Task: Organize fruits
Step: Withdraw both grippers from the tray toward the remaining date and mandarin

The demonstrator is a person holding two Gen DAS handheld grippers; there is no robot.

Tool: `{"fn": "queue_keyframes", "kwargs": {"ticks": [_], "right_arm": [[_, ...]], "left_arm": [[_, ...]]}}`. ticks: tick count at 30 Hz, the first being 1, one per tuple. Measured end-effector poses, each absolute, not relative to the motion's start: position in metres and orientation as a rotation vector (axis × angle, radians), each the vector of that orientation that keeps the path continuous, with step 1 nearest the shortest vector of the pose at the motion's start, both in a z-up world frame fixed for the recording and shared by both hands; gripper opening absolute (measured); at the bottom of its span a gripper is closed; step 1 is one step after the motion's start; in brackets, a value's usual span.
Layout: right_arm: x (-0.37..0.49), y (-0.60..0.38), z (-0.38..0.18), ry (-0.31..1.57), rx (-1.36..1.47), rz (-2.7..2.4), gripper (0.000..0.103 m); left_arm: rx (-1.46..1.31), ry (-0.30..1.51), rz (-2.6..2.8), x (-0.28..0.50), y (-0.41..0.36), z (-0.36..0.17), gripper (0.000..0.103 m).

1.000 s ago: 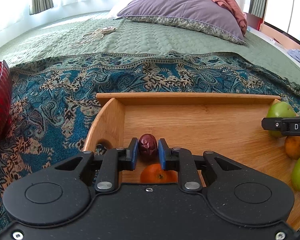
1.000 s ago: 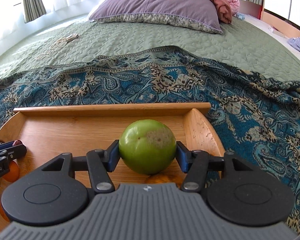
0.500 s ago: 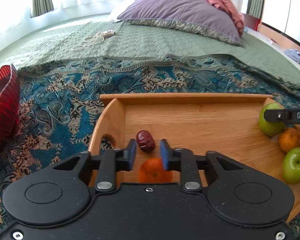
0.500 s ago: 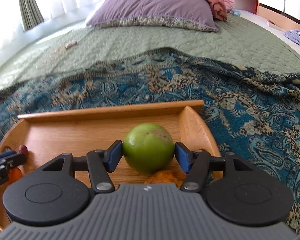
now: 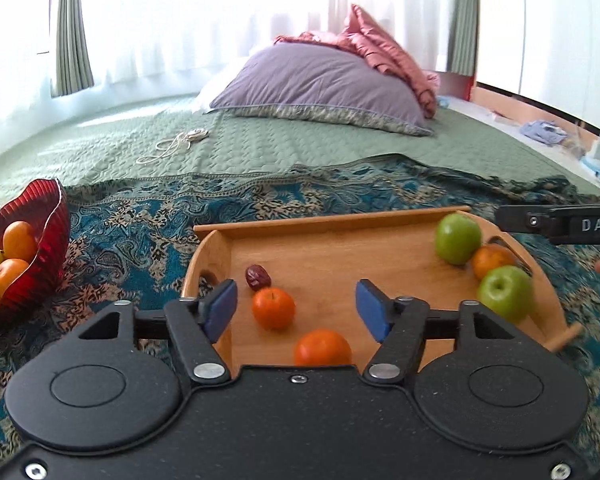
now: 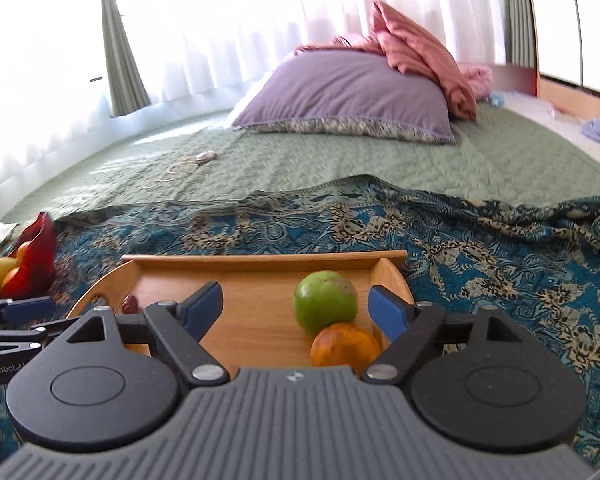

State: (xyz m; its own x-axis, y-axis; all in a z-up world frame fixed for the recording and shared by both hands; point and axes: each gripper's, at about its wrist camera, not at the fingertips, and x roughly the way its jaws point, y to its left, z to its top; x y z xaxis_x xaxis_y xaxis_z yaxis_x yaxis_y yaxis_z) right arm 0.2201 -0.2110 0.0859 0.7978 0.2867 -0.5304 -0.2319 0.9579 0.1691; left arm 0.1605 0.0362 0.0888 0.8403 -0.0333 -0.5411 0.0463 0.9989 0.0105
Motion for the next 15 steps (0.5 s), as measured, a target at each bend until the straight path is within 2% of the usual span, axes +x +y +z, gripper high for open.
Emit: {"fn": "queue_keyframes", "kwargs": {"ticks": [7, 15], "right_arm": [[0.169, -0.207, 0.079, 0.542, 0.03, 0.324, 0.09], [0.123, -0.202, 0.069, 0.501, -0.067, 0.341, 0.091]], "left_arm": [[0.059, 0.55, -0.047, 0.111, 0.026, 0.077, 0.079], [0.046, 0.574, -0.065, 0.08, 0.021, 0.06, 0.083]]}}
